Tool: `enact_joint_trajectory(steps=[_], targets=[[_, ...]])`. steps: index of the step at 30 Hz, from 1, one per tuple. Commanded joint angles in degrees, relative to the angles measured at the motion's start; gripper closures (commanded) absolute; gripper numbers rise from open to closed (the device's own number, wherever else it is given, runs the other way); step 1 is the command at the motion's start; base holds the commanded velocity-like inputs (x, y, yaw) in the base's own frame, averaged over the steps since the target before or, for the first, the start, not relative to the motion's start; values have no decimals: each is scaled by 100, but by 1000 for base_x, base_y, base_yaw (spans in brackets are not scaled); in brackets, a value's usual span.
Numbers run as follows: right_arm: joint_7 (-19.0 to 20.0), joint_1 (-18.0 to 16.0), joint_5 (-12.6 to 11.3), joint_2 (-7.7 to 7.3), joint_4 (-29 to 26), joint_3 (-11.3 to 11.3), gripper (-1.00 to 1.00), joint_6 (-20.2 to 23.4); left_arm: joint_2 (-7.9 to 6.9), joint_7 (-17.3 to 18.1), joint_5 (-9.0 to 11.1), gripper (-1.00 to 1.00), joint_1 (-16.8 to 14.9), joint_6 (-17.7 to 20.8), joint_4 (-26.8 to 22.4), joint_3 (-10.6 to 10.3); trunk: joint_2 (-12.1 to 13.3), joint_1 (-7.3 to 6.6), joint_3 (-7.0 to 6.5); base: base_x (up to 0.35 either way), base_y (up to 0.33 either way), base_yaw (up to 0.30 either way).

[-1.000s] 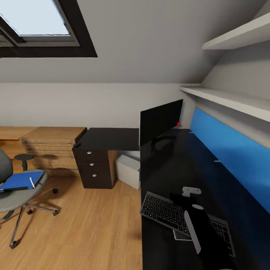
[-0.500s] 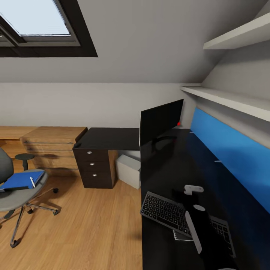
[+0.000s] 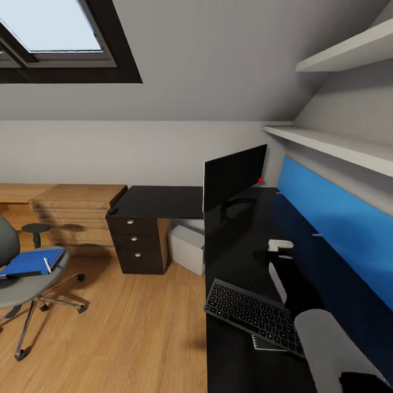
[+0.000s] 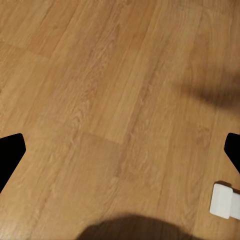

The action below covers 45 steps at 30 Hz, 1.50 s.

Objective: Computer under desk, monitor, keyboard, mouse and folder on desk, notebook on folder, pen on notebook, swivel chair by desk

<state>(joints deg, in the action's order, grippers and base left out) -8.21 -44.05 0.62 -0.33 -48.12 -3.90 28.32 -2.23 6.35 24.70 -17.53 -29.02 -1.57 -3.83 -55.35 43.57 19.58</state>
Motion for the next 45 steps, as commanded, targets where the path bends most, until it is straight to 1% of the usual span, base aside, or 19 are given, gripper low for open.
enact_joint_trajectory(steps=[1, 2, 3, 4, 5, 7, 9, 10, 11, 14, 17, 18, 19, 20, 23, 26, 31, 36, 45], targets=[[-9, -180, -9, -75, 287, -14, -100, 36, -9, 33, 61, -100, -5, -16, 7, -39, -5, 0, 7, 0, 0, 0], [-8, -261, -18, -110, 429, -26, -100, 37, -12, 33, 61, -100, -5, -18, 7, -39, -5, 0, 7, 0, 0, 0], [-7, -486, -66, -202, 848, -73, -100, 39, -17, 33, 61, -100, -5, -20, 7, -36, -5, 0, 7, 0, 0, 0], [-5, -631, -115, -256, 1114, -104, -100, 40, -21, 33, 61, -100, -5, -22, 7, -34, -5, 0, 7, 0, 0, 0], [-3, -701, -142, -286, 1239, -118, -100, 41, -23, 33, 63, -100, -5, -22, 7, -33, -5, 0, 7, 0, 0, 0], [-3, -925, -267, -441, 1622, -165, -100, 46, -45, 36, 67, -100, -5, -34, 3, -31, -5, 0, 7, 0, 0, 0], [-4, -1009, -393, -551, 1775, -190, -100, 58, -67, 39, 68, -100, -5, -113, 1, -31, -5, 0, 7, 0, 0, 0], [-5, -1026, -441, -577, 1808, -197, -100, 62, -73, 37, 69, -100, -3, -160, 0, -30, -5, 0, 7, 0, 0, 0], [8, -1061, -581, -648, 1865, -212, -100, 70, -83, 28, 77, -100, -4, -345, 0, -30, -5, 0, 7, 0, 0, 0], [6, -1087, -675, -715, 1895, -204, -100, 85, -90, 18, 128, -100, -5, -534, -1, -30, -5, 0, 7, 0, 0, 0], [11, -1095, -710, -746, 1944, -213, -100, 189, -92, 16, 165, -100, -5, -594, -1, -34, -5, 0, 7, 0, 0, 0], [8, -1096, -716, -748, 1966, -215, -100, 378, -92, 15, 171, -100, -5, -607, -1, -32, -5, 0, 7, 0, 0, 0], [9, -1096, -717, -749, 1970, -215, -100, 416, -93, 15, 172, -100, -5, -613, -1, -31, -5, 0, 7, 0, 0, 0], [11, -1096, -725, -740, 1980, -216, -100, 523, -93, 10, 174, -100, -5, -697, -1, -32, -5, 0, 7, 0, 0, 0], [15, -1097, -728, -732, 1999, -216, -100, 572, -93, 8, 177, -100, -4, -770, -1, -33, -5, 0, 7, 0, 0, 0], [19, -1097, -729, -729, 2065, -217, -100, 589, -93, 1, 185, -100, -5, -797, -1, -24, -125, 66, 61, 0, 0, 0], [25, -1097, -729, -732, 2110, -219, -100, 588, -93, 6, 285, -100, -5, -806, -1, 70, -326, 176, 151, 0, 0, 0], [37, -1097, -730, -732, 2283, -218, -100, 569, -93, 6, 299, -100, -5, -806, -1, 82, -526, 286, 240, 0, 0, 0], [34, -1097, -730, -732, 2436, -217, -100, 556, -93, 6, 305, -100, -5, -807, -1, 84, -887, 484, 402, 0, 0, 0]])
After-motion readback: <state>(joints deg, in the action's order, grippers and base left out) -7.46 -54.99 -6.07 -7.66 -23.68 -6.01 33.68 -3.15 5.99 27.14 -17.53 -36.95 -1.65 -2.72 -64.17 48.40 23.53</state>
